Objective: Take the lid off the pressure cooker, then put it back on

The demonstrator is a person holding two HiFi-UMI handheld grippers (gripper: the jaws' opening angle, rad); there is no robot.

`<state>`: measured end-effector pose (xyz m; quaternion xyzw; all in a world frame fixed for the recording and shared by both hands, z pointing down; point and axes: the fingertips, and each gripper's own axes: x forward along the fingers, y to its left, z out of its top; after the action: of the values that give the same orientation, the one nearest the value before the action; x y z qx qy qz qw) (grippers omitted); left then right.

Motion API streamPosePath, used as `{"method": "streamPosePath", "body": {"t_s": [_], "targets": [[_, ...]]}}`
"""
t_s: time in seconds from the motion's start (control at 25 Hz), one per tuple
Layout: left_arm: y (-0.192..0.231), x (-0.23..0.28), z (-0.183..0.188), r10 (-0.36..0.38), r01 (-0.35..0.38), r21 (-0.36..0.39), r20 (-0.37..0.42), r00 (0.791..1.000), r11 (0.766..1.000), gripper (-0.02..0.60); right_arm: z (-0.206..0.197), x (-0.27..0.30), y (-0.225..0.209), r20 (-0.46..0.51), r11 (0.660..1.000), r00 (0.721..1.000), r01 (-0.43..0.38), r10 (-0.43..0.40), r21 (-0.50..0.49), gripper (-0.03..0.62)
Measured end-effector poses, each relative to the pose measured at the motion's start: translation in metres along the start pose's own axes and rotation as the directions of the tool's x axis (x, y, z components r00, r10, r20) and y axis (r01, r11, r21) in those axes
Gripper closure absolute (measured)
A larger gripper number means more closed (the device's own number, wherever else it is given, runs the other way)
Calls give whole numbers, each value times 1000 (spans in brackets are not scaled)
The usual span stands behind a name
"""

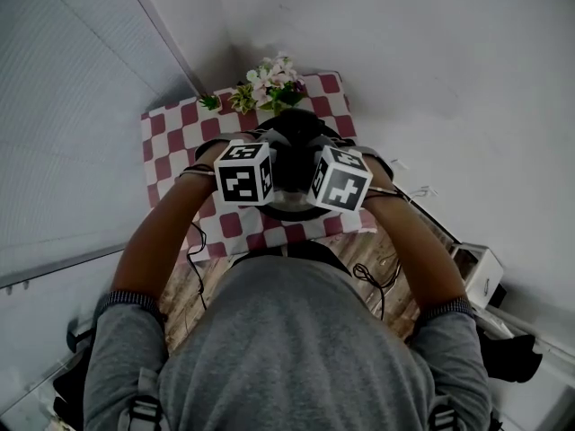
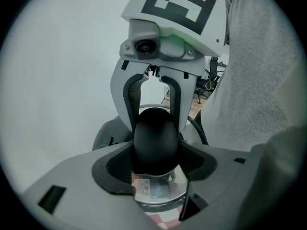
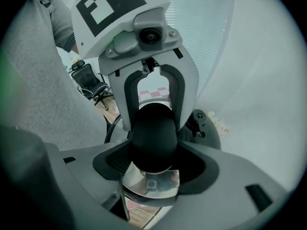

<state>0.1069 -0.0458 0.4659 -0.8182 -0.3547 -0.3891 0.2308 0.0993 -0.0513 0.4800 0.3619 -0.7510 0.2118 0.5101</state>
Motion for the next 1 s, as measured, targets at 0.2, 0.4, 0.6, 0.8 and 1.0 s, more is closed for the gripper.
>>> {"method": "streamPosePath", "body": {"t_s": [0.2,0.4,0.6,0.8,1.0], "targets": [[-11,-19,-16,31,-31,-26,-4,1000,999,279,24,5,11,15,999,1000,-6,7,-44,303],[-25,-39,-36,74,-75,-69,-17,997,995,279,51,13,26,20,995,1000,-21,24,-102,303],[-37,-59,-62,108,-112,-113,-36,993,987,279,81,25,38,23,987,999,-41,45,-153,303],[-48,-74,-89,139,-146,-159,-54,989,976,279,108,41,50,22,976,997,-66,72,-206,303],[-59,-90,-114,173,-182,-205,-65,983,962,279,133,55,60,21,963,996,-83,92,-258,303]]}}
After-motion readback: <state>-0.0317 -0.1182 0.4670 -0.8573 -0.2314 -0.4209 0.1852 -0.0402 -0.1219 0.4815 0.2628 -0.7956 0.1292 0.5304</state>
